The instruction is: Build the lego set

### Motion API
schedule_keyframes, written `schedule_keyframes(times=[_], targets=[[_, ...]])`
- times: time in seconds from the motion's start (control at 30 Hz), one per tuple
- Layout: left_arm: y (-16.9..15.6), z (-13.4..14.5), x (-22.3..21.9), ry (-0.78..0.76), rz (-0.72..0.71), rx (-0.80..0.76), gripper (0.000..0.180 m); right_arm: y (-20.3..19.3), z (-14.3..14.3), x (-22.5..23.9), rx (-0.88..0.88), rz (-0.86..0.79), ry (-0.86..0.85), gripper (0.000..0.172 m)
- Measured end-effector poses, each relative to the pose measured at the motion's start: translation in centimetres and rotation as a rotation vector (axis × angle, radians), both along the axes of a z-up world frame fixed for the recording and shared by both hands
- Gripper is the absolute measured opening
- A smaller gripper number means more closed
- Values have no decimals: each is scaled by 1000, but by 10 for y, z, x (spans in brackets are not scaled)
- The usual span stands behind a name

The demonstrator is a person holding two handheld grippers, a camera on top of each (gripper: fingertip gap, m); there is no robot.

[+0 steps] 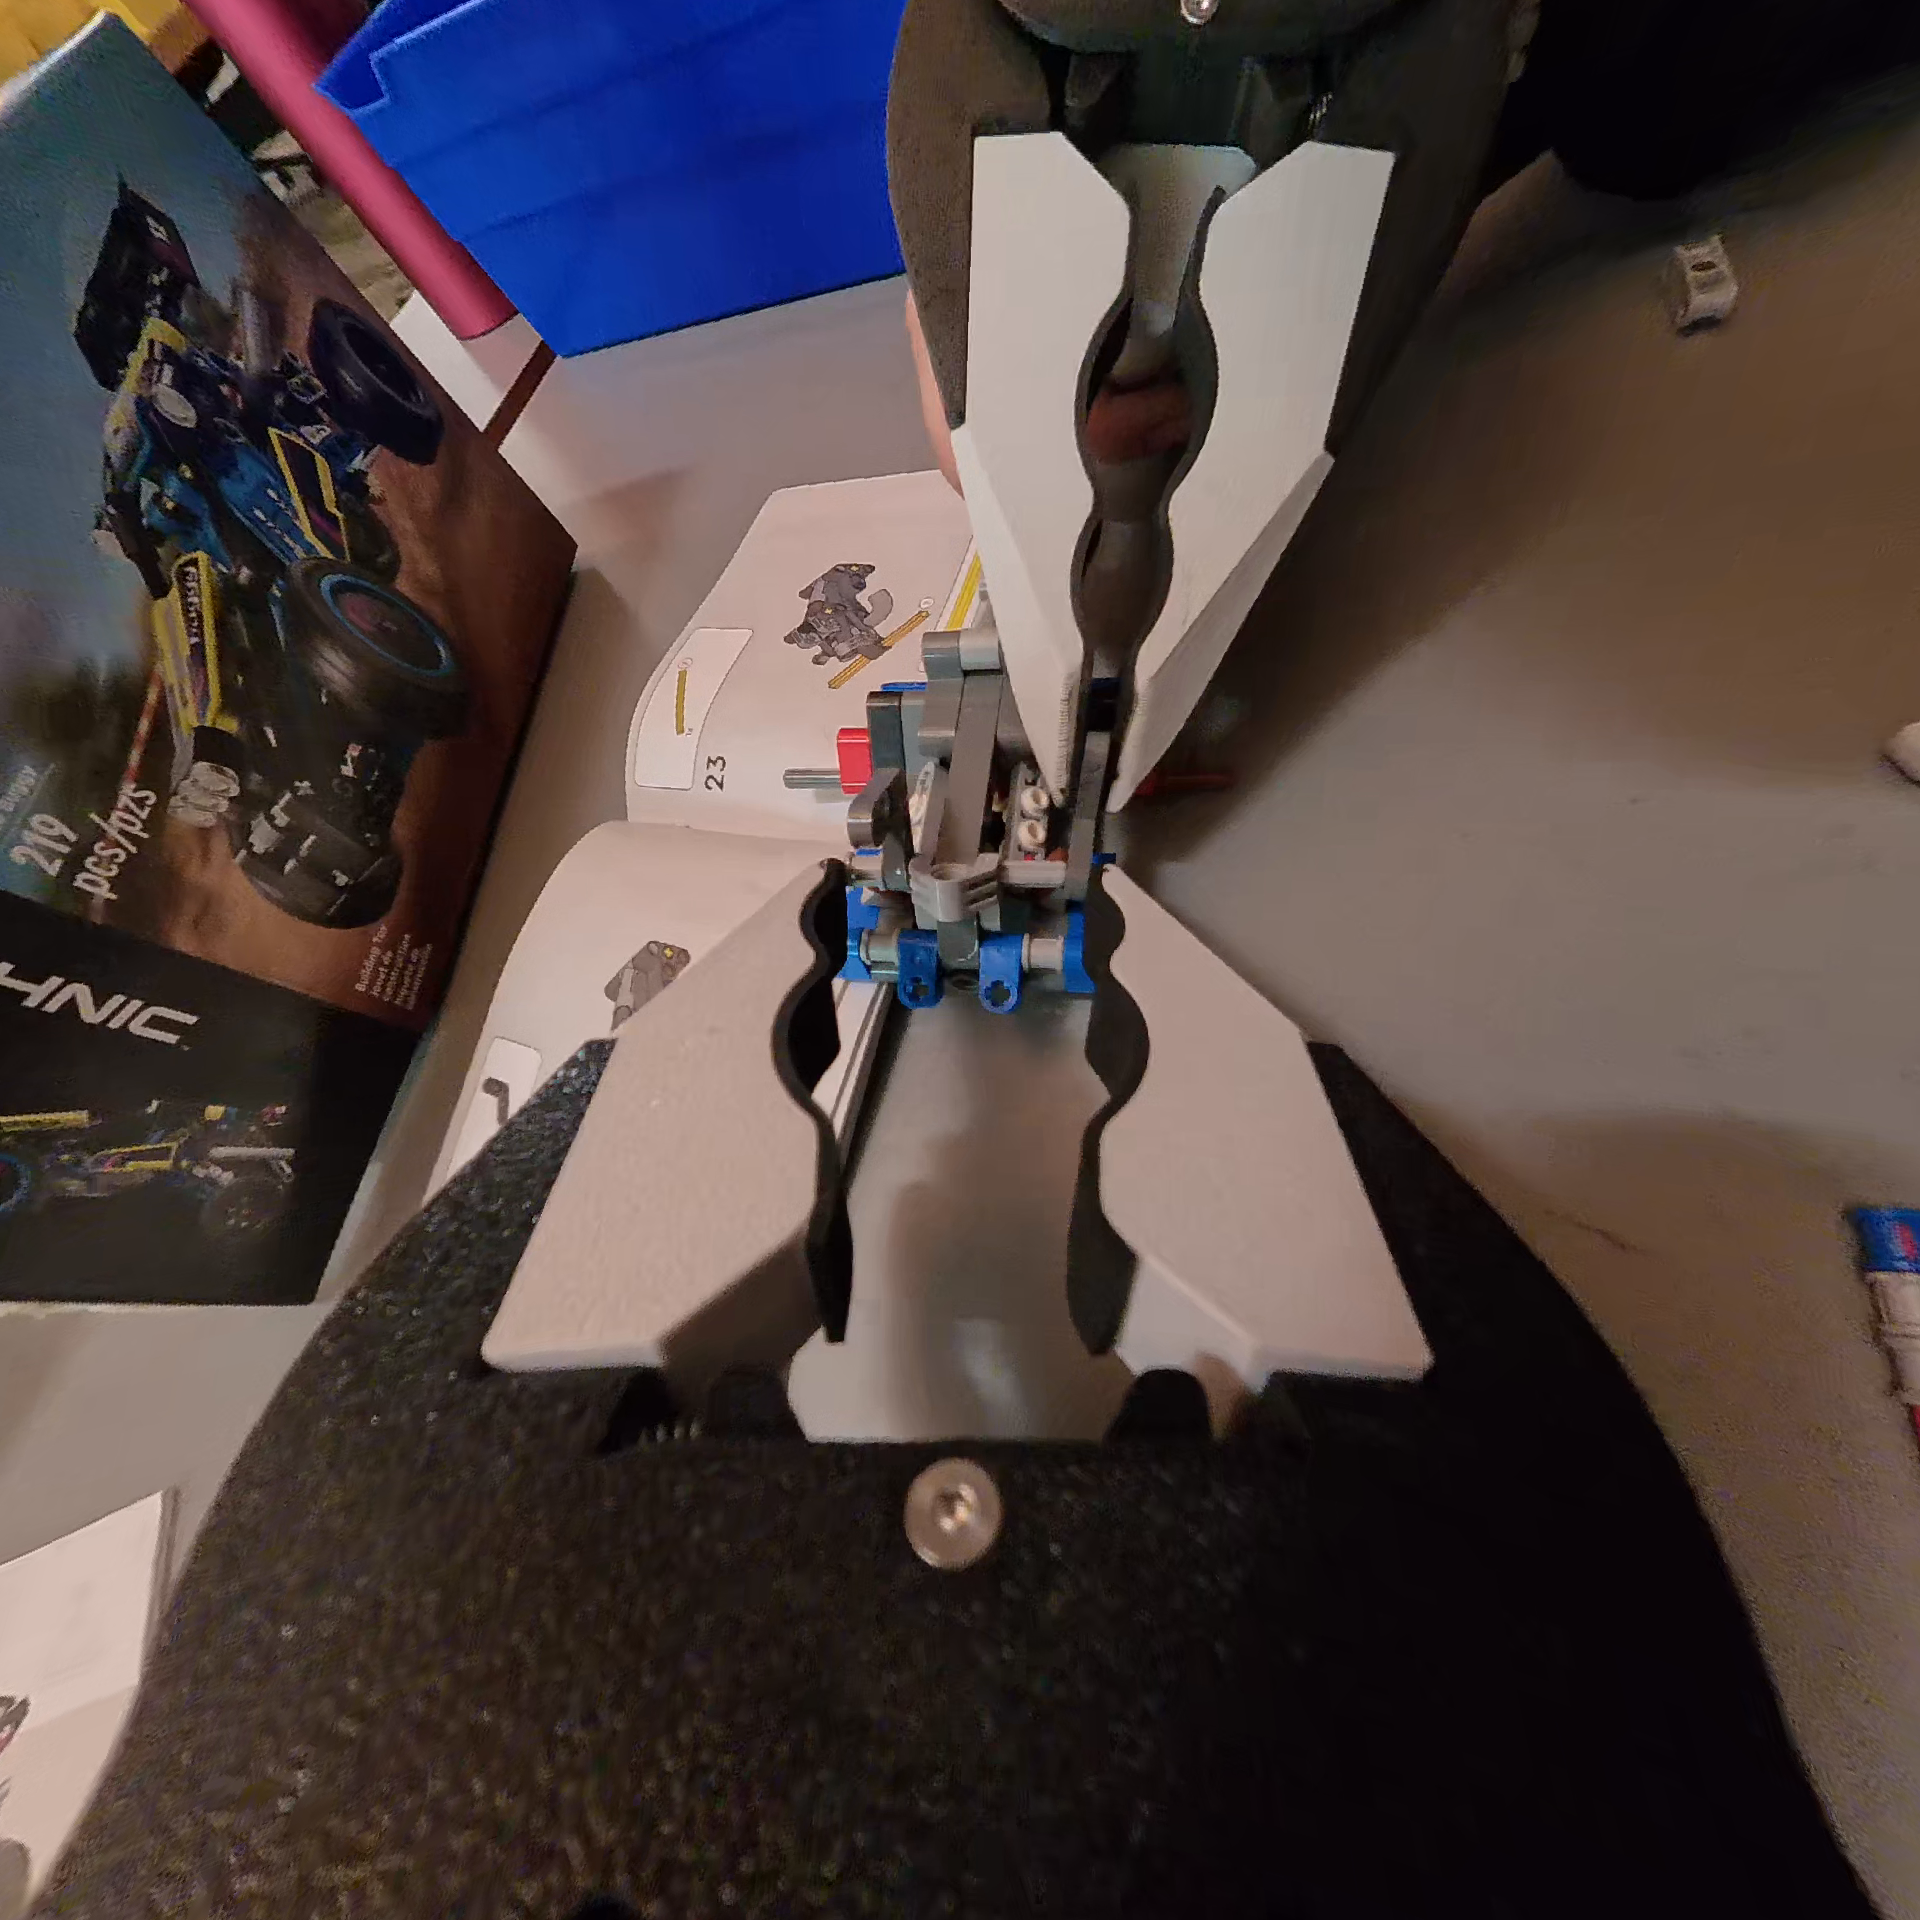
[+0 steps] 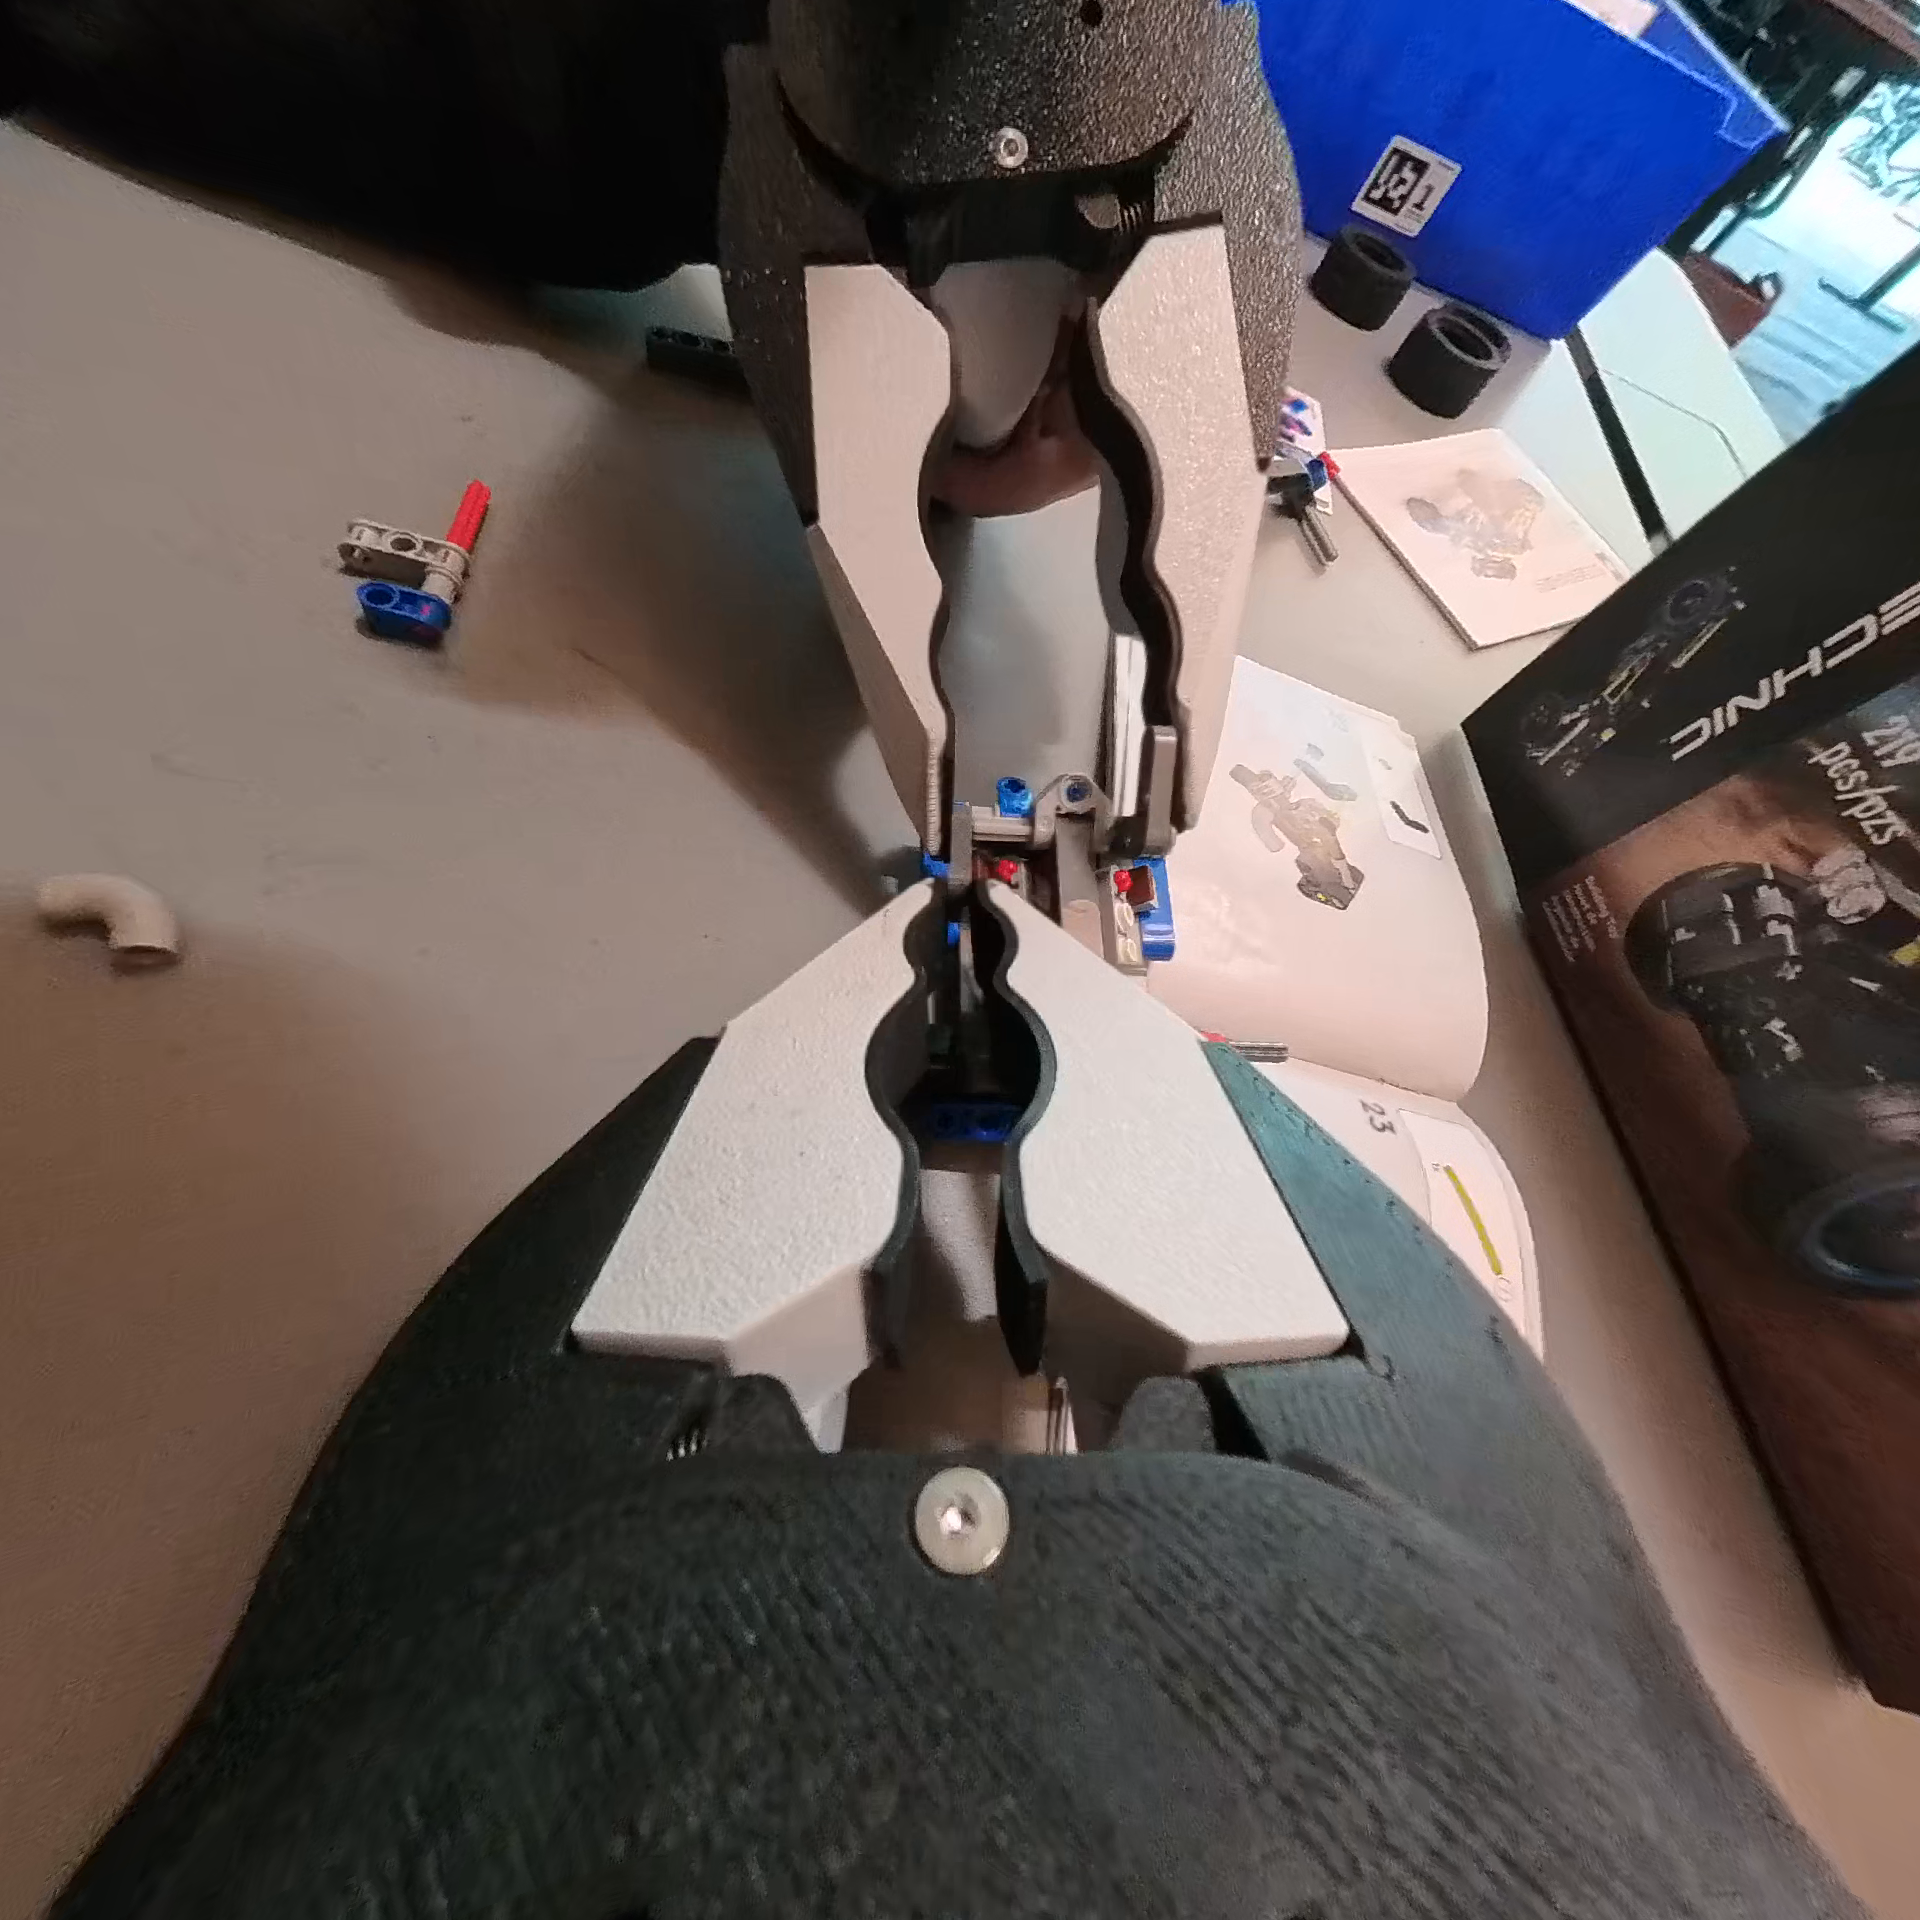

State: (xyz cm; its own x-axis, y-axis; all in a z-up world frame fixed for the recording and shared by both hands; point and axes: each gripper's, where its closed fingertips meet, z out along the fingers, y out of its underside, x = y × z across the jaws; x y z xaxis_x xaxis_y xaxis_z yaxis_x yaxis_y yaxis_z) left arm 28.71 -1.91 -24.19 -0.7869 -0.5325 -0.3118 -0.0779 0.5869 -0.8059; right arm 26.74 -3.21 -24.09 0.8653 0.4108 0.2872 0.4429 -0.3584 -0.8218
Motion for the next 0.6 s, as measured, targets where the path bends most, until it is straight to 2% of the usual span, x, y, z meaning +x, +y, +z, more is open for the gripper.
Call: schedule_keyframes(times=[0.17,0.43,0.6], targets=[[-1,1,0,-63,-26,31,43,0,0,0,24,-11,-53,0],[0,2,3,-139,-24,65,43,0,0,3,-21,-85,41,1],[1,0,4,-179,-19,104,43,1,-2,3,14,-97,-64,0]])
